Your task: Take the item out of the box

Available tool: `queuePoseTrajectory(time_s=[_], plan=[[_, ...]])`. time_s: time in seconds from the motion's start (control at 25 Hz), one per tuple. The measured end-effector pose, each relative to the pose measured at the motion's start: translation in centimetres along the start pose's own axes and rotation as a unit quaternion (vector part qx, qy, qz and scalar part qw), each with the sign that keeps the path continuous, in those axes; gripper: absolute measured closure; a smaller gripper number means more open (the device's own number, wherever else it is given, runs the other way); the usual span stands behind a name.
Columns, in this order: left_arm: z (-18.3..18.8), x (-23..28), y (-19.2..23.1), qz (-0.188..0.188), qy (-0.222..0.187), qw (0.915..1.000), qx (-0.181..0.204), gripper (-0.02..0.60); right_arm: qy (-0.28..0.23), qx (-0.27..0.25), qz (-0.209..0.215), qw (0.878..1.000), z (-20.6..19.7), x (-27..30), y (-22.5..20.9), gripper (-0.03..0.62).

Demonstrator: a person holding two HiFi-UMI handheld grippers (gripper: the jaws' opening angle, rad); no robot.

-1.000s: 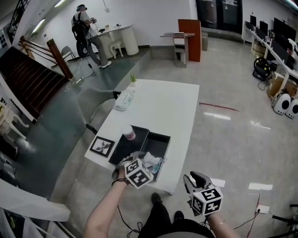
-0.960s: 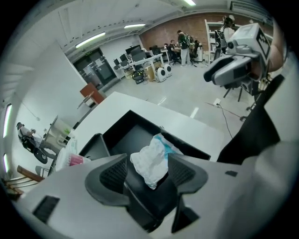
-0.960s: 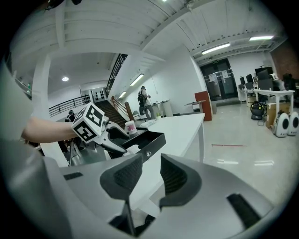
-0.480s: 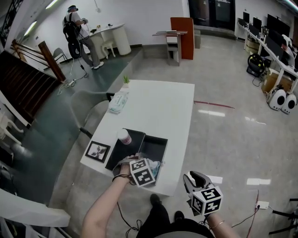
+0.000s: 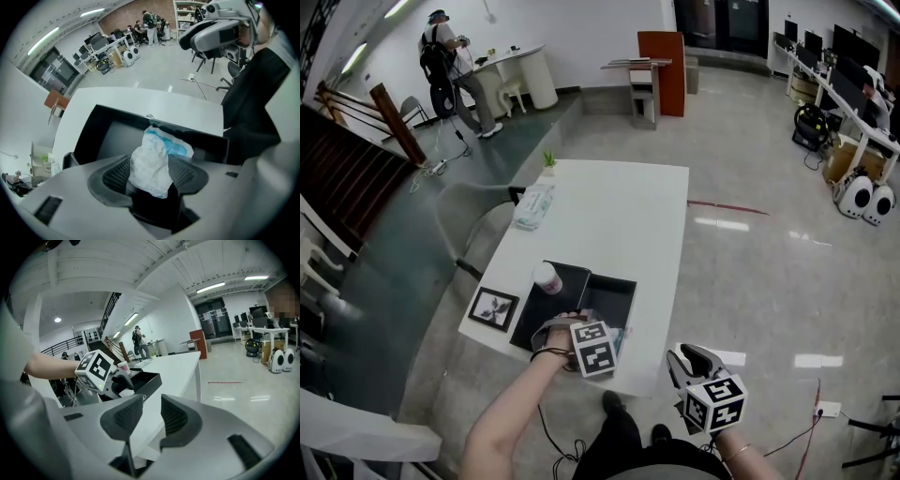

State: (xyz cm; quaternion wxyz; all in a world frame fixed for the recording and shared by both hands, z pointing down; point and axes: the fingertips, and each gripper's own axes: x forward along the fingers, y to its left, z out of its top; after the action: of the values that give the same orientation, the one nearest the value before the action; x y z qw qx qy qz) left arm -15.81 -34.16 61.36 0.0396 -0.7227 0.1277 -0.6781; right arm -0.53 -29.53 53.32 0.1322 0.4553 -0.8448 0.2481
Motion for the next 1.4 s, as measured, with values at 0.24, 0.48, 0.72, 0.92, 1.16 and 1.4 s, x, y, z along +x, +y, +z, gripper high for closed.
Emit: queuePoseTrajectory(time_s=[0.24,0.48,0.72,0.92,1.16,1.4], plan=[[0.3,0.5,-0.4,-0.023,0.011,0.9994,0.024,0.364,0.002,0.005,-0.005,1.0,0.0,0.3,-0.4,0.49],[0.5,0.3,-1.2,-0.026,0.012,0.999,0.034,0.416,0.004,0.008,-0.003,1.0,0.0,0.2,-0.3,0.49],[0.5,0.3,-1.6,0.002,-0.002,0.9998,0.02,0.46,0.008,0.007,0.002,1.0,-0.3,0.4,0.3,0.49],[0.5,0.0,-1.6,0.043,-0.019,0.9985,-0.028,0.471,0.008,0.004,0.004,1.0,-0.4,-0.2,0.4,0.49],[0.5,-0.3,-1.4,0.093,-0.016,0.9933,-0.066,0.471,0.005,0.001,0.004,1.0,-0.5,-1.0,0.5,0.49],[-0.3,-1.1,-0.6,0.162,-0.022,0.9772,-0.135,0.472,0.002,-0.001,0.003,1.0,-0.6,-2.0,0.6,0.49]])
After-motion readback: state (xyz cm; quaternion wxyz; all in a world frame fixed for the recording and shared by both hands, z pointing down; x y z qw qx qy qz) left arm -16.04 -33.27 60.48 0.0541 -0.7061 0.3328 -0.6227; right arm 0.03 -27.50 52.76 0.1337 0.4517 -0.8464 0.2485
